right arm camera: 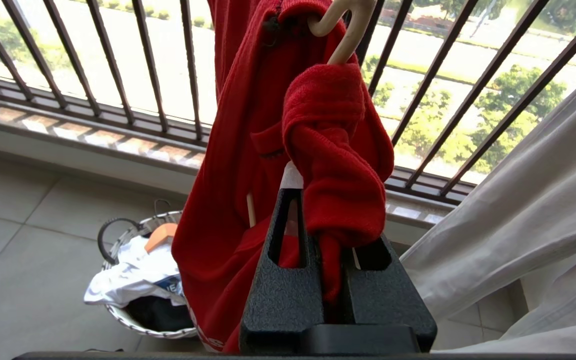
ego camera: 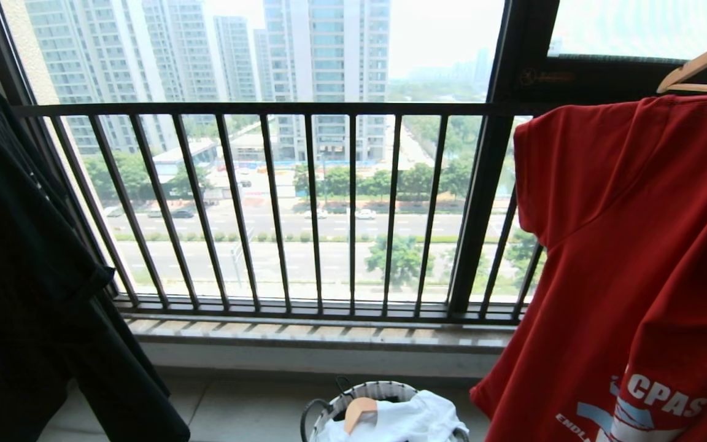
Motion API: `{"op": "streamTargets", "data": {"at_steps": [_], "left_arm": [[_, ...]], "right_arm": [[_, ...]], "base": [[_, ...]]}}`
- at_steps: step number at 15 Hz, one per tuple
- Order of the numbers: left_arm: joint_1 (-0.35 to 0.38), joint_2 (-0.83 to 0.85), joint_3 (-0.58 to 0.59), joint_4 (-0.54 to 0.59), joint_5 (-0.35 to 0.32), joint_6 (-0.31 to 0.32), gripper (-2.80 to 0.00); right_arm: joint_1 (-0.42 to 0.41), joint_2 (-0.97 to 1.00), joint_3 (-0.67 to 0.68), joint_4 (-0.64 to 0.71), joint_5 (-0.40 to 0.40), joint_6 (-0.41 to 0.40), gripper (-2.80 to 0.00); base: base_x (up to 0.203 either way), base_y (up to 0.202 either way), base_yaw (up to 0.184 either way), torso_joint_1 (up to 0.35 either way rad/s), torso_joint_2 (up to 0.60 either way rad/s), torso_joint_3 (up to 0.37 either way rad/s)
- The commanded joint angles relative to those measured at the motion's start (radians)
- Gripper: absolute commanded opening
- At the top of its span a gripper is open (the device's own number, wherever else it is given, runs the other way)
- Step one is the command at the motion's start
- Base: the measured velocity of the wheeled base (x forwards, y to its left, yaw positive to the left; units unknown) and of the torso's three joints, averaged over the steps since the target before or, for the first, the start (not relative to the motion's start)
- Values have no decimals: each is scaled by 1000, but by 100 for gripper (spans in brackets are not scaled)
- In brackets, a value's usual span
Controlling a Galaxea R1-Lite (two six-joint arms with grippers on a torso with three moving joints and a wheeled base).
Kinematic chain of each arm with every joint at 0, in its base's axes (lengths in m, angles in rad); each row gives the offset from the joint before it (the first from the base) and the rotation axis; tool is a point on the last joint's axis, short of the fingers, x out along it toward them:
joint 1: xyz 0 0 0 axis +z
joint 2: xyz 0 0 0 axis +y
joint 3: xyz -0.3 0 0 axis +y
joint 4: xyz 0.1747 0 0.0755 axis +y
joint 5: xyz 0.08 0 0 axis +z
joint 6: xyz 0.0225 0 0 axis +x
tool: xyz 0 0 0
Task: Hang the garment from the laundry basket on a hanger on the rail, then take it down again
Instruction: Hang the clothes rack on the clothesline
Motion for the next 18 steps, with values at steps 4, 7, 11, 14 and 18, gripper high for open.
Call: {"op": "streamTargets", "data": {"at_steps": [4, 7, 11, 14, 18], "left_arm": [[-1, -2, 0, 1, 2, -1, -280], [-1, -5, 0, 1, 2, -1, -280], [-1, -10, 0, 1, 2, 1, -280], [-1, -11, -2, 0, 2, 1, -280], [-1, -19, 0, 0, 2, 1, -280]], "right_arm": [[-1, 0, 1, 3, -1, -1, -280], [-1, -11, 20, 3, 1, -1, -280], [0, -21, 27, 3, 1, -3, -280], [-1, -22, 29, 3, 1, -3, -280], [-1, -24, 36, 3, 1, -4, -280]], "base": [[0, 0, 0, 217, -522, -305], [0, 0, 0, 244, -557, -311], [0, 0, 0, 267, -591, -328], [0, 0, 0, 249, -534, -288], [0, 0, 0, 177, -374, -202]]}}
